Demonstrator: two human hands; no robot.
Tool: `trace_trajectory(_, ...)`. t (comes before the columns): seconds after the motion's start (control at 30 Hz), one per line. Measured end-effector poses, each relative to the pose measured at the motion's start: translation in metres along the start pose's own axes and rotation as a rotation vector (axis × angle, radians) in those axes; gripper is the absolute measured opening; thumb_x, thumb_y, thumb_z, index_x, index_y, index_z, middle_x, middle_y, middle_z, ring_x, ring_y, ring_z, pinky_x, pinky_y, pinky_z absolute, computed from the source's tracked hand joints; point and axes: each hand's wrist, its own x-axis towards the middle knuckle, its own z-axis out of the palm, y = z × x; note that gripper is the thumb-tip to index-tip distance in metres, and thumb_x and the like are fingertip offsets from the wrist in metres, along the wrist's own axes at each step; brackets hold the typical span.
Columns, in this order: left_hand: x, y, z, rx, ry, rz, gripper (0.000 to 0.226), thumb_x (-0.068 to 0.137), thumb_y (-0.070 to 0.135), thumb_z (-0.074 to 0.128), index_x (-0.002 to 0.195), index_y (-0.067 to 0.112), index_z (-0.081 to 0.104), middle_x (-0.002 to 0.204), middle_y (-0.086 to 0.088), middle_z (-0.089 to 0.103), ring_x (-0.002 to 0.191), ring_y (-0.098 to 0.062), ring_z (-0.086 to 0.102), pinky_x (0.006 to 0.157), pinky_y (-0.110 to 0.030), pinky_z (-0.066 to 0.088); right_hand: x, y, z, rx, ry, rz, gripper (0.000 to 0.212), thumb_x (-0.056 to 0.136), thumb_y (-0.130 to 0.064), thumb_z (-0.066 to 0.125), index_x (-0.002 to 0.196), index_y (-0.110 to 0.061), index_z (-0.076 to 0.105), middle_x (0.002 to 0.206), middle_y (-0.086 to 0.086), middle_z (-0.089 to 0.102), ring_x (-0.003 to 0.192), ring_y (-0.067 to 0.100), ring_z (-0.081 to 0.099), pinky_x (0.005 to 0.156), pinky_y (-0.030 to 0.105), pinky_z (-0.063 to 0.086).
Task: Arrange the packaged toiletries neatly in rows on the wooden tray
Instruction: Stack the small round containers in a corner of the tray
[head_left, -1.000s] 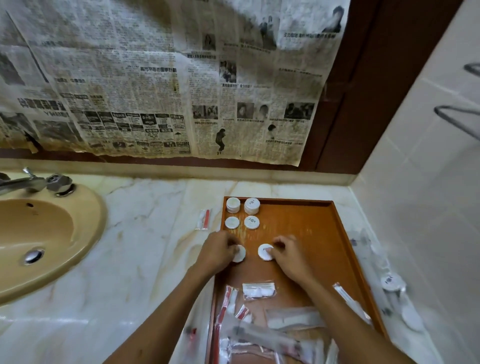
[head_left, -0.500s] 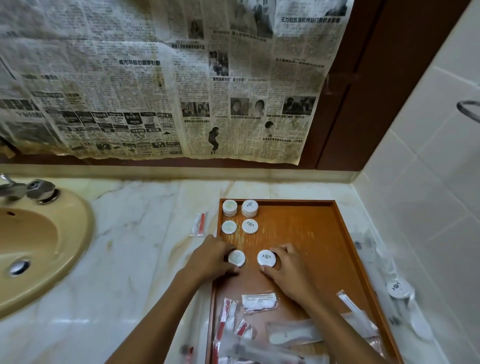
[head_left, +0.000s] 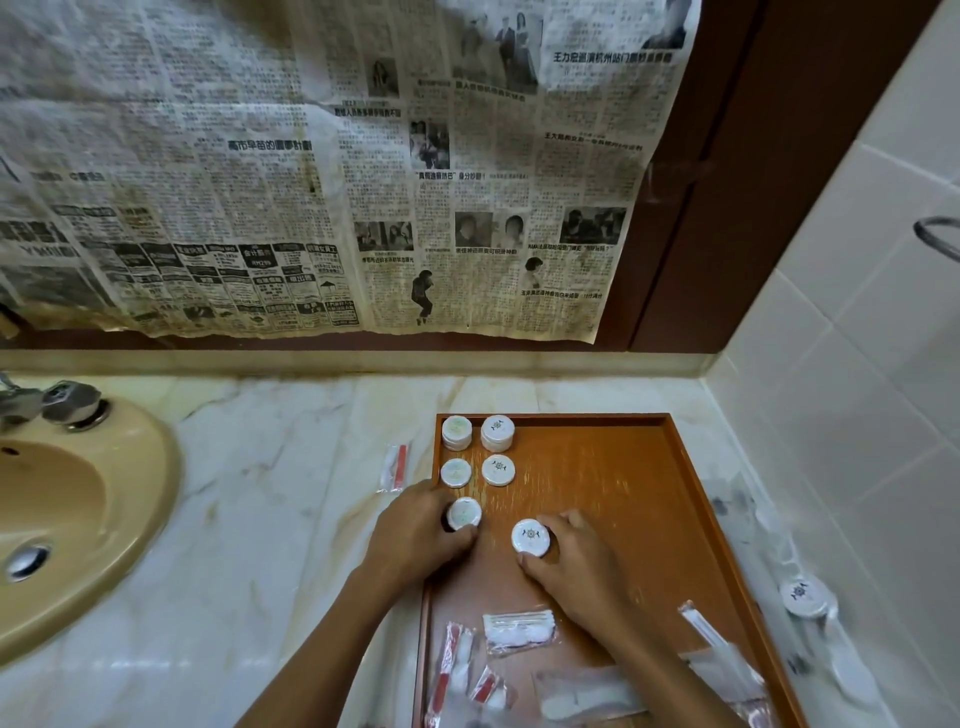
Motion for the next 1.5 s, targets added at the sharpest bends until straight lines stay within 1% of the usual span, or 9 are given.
trace_trajectory(0.27,0.025,-0.007,-0.005,0.088,0.092,-0.083,0.03,0.078,0.056,0.06,0.071,0.029,0.051,0.076,0.009,0.048,0.068,-0.009,0.049,0.05,-0.02,0.028,0.021,-0.004,-0.002,-0.017,0.004,-0.022,0.054,0.07,-0.061,0.062,0.117,-0.036,0.062,0.106,-0.017,0.054,0.088,0.006,0.053,0.067,0.021,0.041)
trace_trajectory(0.37,0.031,-0.008,-0.003,0.155,0.085,-0.045,0.036,0.074,0.063,0.06,0.067,0.03,0.048,0.074,0.01,0.046,0.071,-0.008,0.046,0.071,-0.029,0.045,0.031,-0.006,-0.003,-0.023,-0.009,-0.032,0.053,0.068,-0.062,0.06,0.114,-0.035,0.062,0.099,-0.019,0.049,0.083,0.006,0.053,0.065,0.023,0.043)
trace_trajectory(0.47,0.031,-0.011,0.002,0.204,0.022,-0.035,0.047,0.071,0.07,0.06,0.065,0.024,0.059,0.078,0.007,0.052,0.072,-0.007,0.046,0.082,-0.035,0.046,0.036,-0.005,-0.002,-0.021,-0.015,-0.045,0.054,0.067,-0.064,0.059,0.112,-0.036,0.062,0.096,-0.02,0.047,0.083,0.005,0.053,0.067,0.025,0.045)
trace_trajectory(0.6,0.042,-0.017,-0.005,0.235,0.057,-0.053,0.022,0.091,0.036,0.052,0.1,0.026,0.07,0.091,0.0,0.056,0.092,-0.018,0.054,0.071,-0.035,0.05,0.037,-0.001,0.0,0.036,-0.008,-0.055,0.056,0.065,-0.064,0.06,0.115,-0.037,0.062,0.099,-0.021,0.049,0.086,0.003,0.054,0.071,0.023,0.047)
trace_trajectory(0.73,0.063,-0.013,-0.02,0.409,-0.146,0.024,0.042,0.084,0.019,0.057,0.123,0.034,0.056,0.106,-0.005,0.053,0.103,-0.026,0.051,0.07,-0.036,0.05,0.037,0.001,-0.001,0.068,-0.014,-0.06,0.055,0.066,-0.061,0.064,0.115,-0.036,0.063,0.099,-0.022,0.05,0.088,0.002,0.054,0.073,0.022,0.046)
trace_trajectory(1.0,0.086,-0.005,-0.014,0.481,-0.281,-0.025,0.032,0.085,0.02,0.059,0.118,0.019,0.061,0.117,-0.005,0.064,0.104,-0.025,0.06,0.081,-0.036,0.055,0.036,0.003,-0.004,0.114,-0.014,-0.051,0.052,0.069,-0.056,0.071,0.116,-0.035,0.064,0.095,-0.021,0.049,0.089,0.002,0.053,0.074,0.022,0.046)
trace_trajectory(1.17,0.086,-0.005,-0.018,0.461,-0.257,-0.049,0.034,0.076,0.041,0.074,0.098,0.016,0.065,0.103,-0.004,0.065,0.091,-0.021,0.061,0.067,-0.029,0.048,0.035,0.004,-0.005,0.14,-0.007,-0.041,0.052,0.069,-0.053,0.073,0.116,-0.034,0.065,0.094,-0.019,0.05,0.089,0.003,0.054,0.077,0.023,0.046)
trace_trajectory(1.4,0.086,-0.007,-0.019,0.396,-0.311,0.042,0.04,0.085,0.024,0.064,0.124,0.027,0.056,0.125,-0.003,0.06,0.111,-0.023,0.057,0.084,-0.033,0.053,0.035,0.004,-0.004,0.15,0.001,-0.034,0.052,0.069,-0.052,0.074,0.116,-0.032,0.066,0.096,-0.017,0.053,0.09,0.004,0.055,0.08,0.028,0.049)
trace_trajectory(1.5,0.088,-0.004,-0.016,0.399,-0.291,0.03,0.035,0.086,0.024,0.065,0.12,0.025,0.062,0.124,-0.003,0.062,0.11,-0.022,0.058,0.086,-0.033,0.053,0.034,0.003,-0.004,0.155,0.006,-0.037,0.052,0.069,-0.051,0.074,0.117,-0.032,0.066,0.096,-0.017,0.053,0.09,0.004,0.055,0.08,0.027,0.049)
